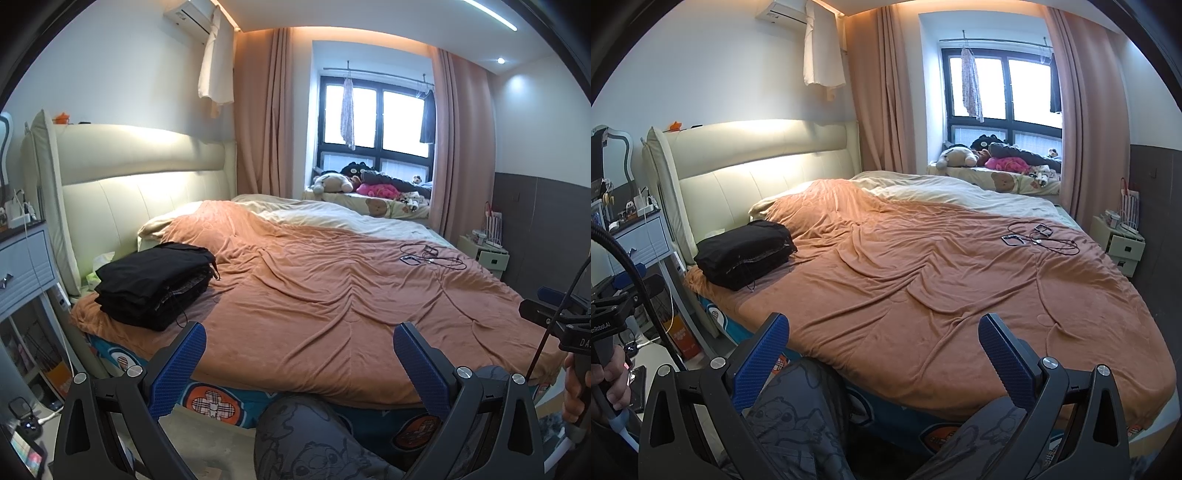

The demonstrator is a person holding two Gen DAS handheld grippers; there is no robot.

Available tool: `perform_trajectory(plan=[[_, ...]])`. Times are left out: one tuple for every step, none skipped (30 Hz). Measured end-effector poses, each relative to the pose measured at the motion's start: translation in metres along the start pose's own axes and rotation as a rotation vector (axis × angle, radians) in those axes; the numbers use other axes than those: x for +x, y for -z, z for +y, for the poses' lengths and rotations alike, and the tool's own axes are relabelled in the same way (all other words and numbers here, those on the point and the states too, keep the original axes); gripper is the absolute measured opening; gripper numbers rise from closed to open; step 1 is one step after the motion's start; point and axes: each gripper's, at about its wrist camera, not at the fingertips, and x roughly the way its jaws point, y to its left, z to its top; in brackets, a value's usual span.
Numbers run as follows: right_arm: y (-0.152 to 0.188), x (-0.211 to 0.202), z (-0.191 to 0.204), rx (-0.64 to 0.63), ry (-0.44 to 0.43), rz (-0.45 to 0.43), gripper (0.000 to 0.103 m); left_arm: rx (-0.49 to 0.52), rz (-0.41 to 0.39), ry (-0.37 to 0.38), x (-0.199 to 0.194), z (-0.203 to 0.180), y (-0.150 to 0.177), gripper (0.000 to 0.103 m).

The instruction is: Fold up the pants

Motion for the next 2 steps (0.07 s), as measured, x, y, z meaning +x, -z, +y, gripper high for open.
perform_trajectory(plan=[[0.0,0.0001,-0.0001,0.002,0.0,-0.001,0.103,-0.003,-0.001,-0.001,0.0,0.0008,0.0002,0.102],[-0.0002,0.0003,-0.0006,0.003,0.0,-0.001,0.103,-0.004,-0.003,-0.003,-0.0002,0.0012,0.0,0.102]])
